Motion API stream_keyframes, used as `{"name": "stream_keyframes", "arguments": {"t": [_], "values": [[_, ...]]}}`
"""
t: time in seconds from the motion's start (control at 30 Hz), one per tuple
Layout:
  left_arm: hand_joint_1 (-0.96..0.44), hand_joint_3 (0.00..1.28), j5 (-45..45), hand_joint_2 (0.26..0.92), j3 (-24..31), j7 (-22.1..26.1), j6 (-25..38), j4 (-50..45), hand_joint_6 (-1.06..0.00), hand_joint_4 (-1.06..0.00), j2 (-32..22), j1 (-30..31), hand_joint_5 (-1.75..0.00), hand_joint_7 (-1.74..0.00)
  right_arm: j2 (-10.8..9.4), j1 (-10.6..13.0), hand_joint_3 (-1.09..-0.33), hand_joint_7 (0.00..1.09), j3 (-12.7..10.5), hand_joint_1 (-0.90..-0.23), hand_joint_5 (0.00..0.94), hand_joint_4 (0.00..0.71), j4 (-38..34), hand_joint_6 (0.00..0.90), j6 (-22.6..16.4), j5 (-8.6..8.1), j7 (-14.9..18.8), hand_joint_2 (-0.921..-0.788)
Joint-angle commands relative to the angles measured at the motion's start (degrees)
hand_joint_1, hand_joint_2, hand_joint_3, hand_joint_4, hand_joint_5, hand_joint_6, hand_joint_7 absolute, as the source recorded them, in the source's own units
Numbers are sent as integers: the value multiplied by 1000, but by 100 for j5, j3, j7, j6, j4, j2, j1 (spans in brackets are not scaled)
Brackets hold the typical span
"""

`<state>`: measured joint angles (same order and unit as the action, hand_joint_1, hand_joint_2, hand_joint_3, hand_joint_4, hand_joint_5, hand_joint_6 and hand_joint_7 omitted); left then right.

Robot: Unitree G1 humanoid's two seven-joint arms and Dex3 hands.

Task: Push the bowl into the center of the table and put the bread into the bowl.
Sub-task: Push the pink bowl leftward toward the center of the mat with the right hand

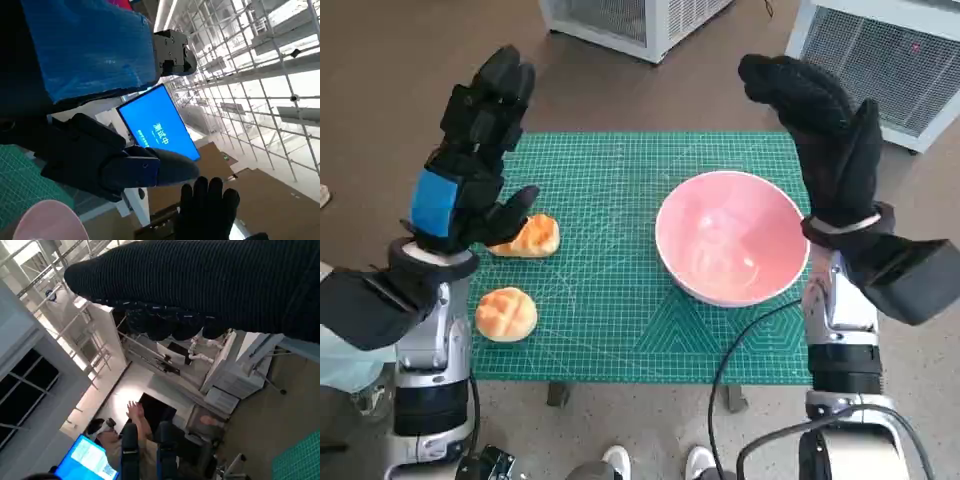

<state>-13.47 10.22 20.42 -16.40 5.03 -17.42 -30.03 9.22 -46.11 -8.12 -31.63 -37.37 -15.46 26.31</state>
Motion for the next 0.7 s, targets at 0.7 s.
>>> {"name": "stream_keyframes", "arguments": {"t": [0.7], "values": [[-813,431,41,921,31,3,-135,95,1,-95,-38,45,-2,-356,11,149,-801,574,4,-719,10,167,-71,-1,-48,34,28,-921]]}}
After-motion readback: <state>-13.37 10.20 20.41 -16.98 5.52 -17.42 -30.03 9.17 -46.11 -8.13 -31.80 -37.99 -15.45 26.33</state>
